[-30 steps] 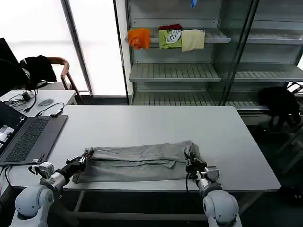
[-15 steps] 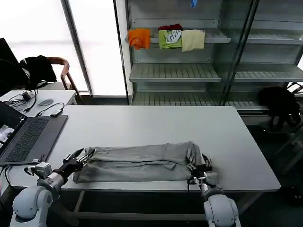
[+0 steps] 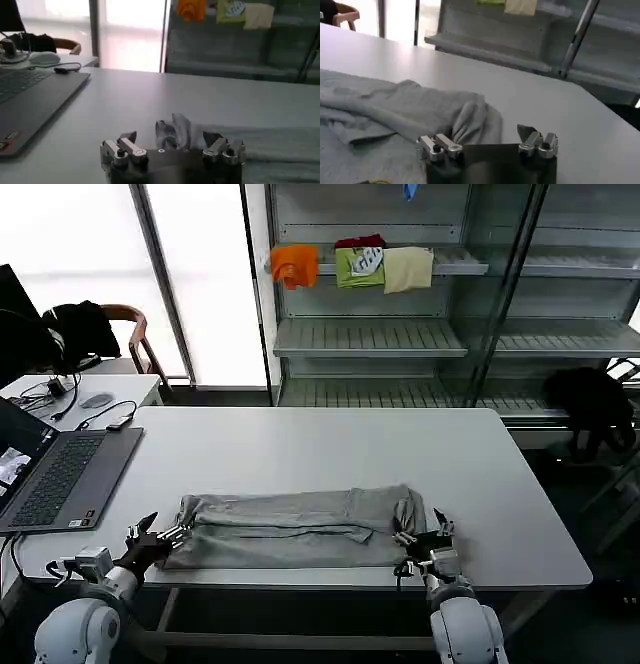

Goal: Fold and organize the clothes.

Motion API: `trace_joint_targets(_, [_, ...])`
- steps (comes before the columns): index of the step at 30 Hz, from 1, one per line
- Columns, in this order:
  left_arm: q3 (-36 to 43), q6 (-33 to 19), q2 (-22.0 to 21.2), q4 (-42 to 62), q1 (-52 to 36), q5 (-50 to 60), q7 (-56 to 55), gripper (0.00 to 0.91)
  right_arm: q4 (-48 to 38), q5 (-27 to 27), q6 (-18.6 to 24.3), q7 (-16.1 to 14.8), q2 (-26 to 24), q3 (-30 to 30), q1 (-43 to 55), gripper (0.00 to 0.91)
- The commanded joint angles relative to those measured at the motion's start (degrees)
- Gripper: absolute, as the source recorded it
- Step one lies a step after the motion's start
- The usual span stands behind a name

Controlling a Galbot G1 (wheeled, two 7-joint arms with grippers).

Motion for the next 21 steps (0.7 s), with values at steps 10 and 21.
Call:
trace_joint_targets(10, [1.7,-2.77,-3.08,-0.42,2.09,0.05,-7.59,0.907,14.17,15.44,-0.27,1.1,-0.67,1.35,3.35,0.907])
trace_joint_targets(21, [3.17,-1.76,-4.06,1.87,-1.14,1.94,-8.04,0.907,12.87,15.1,-0.31,0.94,-0.84,2.15,2.29,0.907])
